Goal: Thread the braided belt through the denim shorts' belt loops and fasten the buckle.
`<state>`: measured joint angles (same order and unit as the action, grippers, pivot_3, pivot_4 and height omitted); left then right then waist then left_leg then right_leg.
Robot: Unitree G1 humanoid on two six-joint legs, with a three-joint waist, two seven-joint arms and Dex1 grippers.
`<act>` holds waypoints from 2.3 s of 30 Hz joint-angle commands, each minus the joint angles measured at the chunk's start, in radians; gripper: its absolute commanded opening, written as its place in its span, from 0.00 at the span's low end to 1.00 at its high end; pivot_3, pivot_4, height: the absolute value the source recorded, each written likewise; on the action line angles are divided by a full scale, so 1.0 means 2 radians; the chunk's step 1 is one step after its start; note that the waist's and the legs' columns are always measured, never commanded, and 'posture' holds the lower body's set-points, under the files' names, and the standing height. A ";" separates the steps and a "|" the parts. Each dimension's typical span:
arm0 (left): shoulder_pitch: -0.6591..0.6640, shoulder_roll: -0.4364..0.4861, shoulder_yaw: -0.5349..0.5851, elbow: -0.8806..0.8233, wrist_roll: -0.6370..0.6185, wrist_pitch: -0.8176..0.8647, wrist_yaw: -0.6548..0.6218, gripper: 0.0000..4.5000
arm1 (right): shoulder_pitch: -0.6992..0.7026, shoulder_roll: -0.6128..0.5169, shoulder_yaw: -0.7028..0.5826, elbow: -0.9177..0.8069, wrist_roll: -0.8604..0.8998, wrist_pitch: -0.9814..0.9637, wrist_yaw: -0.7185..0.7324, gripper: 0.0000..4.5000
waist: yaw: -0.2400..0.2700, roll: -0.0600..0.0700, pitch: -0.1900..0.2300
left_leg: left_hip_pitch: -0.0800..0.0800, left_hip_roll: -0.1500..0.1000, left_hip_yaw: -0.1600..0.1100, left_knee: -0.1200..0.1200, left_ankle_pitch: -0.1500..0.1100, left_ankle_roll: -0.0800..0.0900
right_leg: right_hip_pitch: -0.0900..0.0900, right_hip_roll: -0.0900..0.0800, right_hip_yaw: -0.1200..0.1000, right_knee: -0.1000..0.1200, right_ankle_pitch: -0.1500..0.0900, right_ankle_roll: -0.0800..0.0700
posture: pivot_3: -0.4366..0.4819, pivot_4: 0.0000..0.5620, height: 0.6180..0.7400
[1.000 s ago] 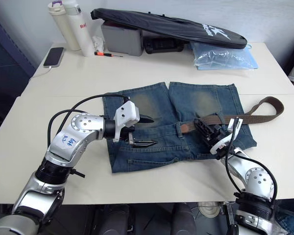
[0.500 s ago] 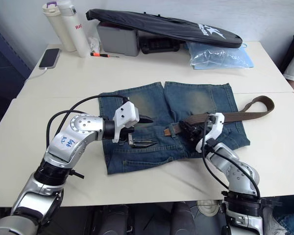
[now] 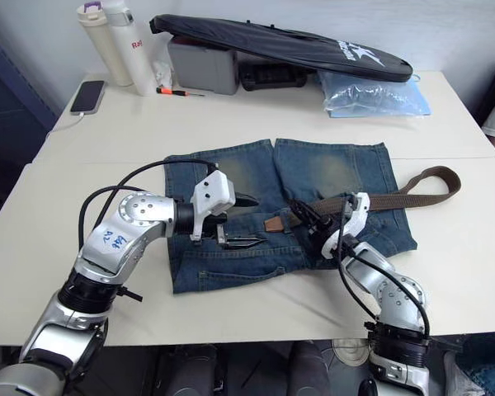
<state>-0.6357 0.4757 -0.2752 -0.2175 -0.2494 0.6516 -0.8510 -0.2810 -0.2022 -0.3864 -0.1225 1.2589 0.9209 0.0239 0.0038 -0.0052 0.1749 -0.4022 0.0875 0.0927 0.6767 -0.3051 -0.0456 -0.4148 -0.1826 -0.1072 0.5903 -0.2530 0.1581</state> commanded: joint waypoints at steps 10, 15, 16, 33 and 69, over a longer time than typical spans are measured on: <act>-0.003 -0.003 0.003 -0.007 -0.001 -0.015 -0.001 1.00 | -0.006 -0.034 -0.064 0.032 0.103 -0.006 -0.048 0.59 | -0.002 0.000 0.000 | 0.000 0.000 0.000 -0.001 0.000 0.000 | 0.000 0.000 0.000 0.000 0.000 0.000 | 0.48 0.27 0.99; -0.002 -0.001 0.005 -0.008 0.000 -0.015 -0.001 1.00 | 0.001 -0.026 -0.032 0.016 0.101 0.006 -0.046 0.07 | -0.002 0.000 0.000 | 0.000 0.000 0.000 -0.001 0.000 0.000 | 0.000 0.000 0.000 0.000 0.000 0.000 | 0.48 0.27 0.99; -0.001 0.000 0.006 -0.008 -0.001 -0.015 -0.002 1.00 | 0.004 -0.022 -0.025 0.010 0.099 0.007 -0.046 0.01 | -0.002 0.000 0.000 | 0.000 0.000 0.000 -0.001 0.000 0.000 | 0.000 0.000 0.000 0.000 0.000 0.000 | 0.48 0.27 0.99; 0.000 0.004 0.005 -0.009 0.000 -0.015 -0.002 1.00 | 0.018 0.036 0.058 -0.042 0.088 -0.014 -0.084 0.01 | -0.004 0.000 0.000 | 0.000 0.000 0.000 -0.001 0.000 0.000 | -0.001 0.000 0.000 0.000 0.000 0.000 | 0.48 0.27 0.99; 0.000 0.075 0.041 0.029 -0.006 -0.056 -0.079 1.00 | 0.086 -0.542 0.241 -0.237 -0.333 -0.170 0.388 0.99 | 0.010 -0.002 0.002 | -0.001 0.000 0.001 0.000 0.000 0.000 | -0.001 0.000 0.000 -0.002 0.000 0.000 | 0.48 0.27 0.99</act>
<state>-0.6440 0.6104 -0.2222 -0.1383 -0.2444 0.5568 -0.9894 -0.0993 -1.2850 0.0585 -0.5997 0.6949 0.6608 0.7378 0.0240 -0.0099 0.1784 -0.4049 0.0873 0.0937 0.6773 -0.3054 -0.0460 -0.4167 -0.1827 -0.1071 0.5863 -0.2527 0.1589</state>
